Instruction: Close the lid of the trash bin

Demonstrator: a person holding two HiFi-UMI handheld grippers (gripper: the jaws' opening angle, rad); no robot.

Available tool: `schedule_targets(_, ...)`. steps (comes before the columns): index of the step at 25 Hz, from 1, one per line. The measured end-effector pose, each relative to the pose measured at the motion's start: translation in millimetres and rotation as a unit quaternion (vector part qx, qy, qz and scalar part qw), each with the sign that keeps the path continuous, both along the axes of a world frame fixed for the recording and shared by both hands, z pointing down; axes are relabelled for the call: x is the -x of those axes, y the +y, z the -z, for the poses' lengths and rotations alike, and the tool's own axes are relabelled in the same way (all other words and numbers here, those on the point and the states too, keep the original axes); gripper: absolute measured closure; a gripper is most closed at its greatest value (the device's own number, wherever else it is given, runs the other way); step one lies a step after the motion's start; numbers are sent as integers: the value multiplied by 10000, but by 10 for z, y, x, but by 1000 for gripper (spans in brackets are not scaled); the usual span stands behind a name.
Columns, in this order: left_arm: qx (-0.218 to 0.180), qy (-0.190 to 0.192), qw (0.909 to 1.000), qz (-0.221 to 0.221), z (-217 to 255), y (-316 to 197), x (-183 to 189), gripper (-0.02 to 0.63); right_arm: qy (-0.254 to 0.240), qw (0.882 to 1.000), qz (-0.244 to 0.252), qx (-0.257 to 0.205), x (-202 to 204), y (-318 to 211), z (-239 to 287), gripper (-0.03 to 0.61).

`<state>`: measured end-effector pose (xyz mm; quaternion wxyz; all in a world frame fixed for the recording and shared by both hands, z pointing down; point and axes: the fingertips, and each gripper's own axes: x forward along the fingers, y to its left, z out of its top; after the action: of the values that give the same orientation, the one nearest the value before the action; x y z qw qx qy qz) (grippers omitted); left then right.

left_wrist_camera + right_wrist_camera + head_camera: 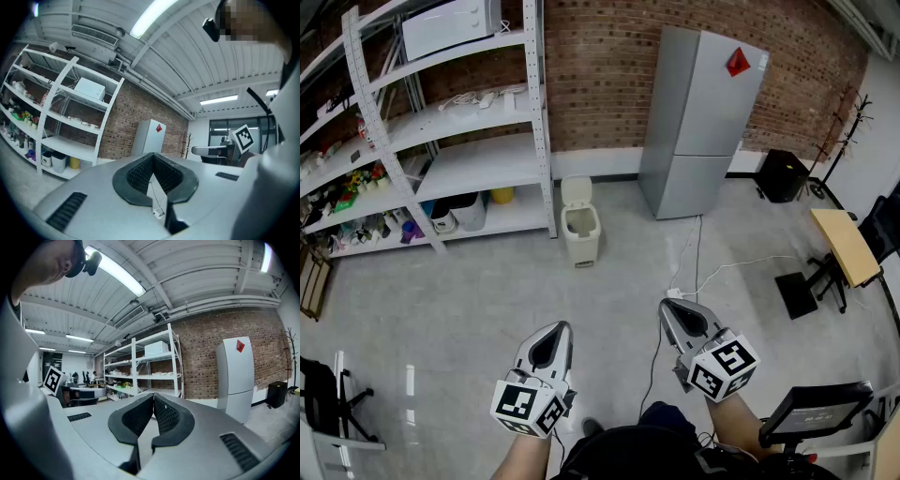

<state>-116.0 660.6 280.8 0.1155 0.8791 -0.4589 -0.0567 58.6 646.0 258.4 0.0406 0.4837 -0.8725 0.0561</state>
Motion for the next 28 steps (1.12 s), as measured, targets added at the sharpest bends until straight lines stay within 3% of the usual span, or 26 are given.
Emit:
schedule_targets(11,-71,-63,10000,-23,28,-743,135,615,-146,9999,63,59,166,-753,-73,571)
schedule_targets(20,6,-313,9992,253,73,-1993,-71,615,-520,9981,288,136,-67,-2158,-176,571)
schedule_targets(28,144,-350,9981,488,87,-3145,-436,615,-562,9968,576,7,-487,-3432,-113,571)
